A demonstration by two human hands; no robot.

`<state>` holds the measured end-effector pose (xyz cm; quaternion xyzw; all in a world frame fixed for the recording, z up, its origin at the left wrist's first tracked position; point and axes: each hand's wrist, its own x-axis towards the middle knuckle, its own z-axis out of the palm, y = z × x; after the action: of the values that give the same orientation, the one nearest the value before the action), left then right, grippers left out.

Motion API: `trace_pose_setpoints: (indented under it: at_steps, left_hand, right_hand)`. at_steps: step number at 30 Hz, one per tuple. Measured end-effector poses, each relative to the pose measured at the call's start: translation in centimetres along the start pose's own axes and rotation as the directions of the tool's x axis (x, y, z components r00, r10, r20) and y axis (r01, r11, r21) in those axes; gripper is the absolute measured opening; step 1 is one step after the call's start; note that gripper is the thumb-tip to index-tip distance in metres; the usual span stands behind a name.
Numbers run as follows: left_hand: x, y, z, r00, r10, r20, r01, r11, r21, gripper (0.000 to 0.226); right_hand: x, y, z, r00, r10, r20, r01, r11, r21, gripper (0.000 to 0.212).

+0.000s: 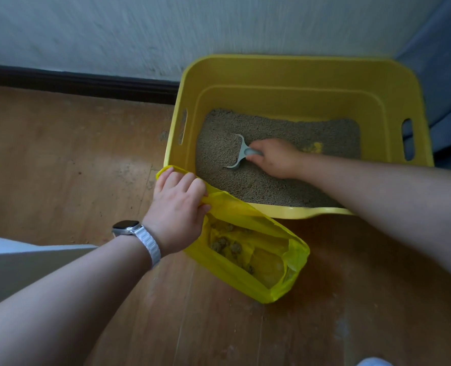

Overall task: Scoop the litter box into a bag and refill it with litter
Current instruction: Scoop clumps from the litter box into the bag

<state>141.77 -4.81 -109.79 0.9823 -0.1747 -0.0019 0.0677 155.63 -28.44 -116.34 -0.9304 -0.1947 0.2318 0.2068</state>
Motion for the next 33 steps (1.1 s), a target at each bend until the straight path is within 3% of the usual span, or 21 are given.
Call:
trace_pose_setpoints:
  at_steps: [10, 16, 20, 33]
  left_hand:
    - [0.1, 0.3, -0.4, 0.999, -0.025, 0.029, 0.025, 1.0, 0.009, 0.019]
    - [0.1, 0.2, -0.2, 0.999, -0.041, 0.032, 0.041, 0.999, 0.022, 0.019]
    - [0.1, 0.2, -0.3, 0.999, -0.032, 0.031, 0.031, 0.999, 0.034, 0.029]
    - [0.1, 0.5, -0.4, 0.997, -0.047, 0.054, 0.044, 0.998, 0.052, 0.023]
  right_hand:
    - [-4.2, -0.1, -2.5, 0.991, -0.012, -0.135, 0.038, 0.981, 0.191, 0.025]
    - [-7.7, 3.8, -5.1, 0.97, 0.128, -0.207, -0.077, 0.968, 0.241, 0.027]
    - [-9.7, 4.8, -6.1, 0.958, 0.14, -0.249, -0.07, 0.96, 0.271, 0.028]
    - [-11.4, 4.7, -6.7, 0.956, 0.183, -0.23, -0.115, 0.953, 0.281, 0.023]
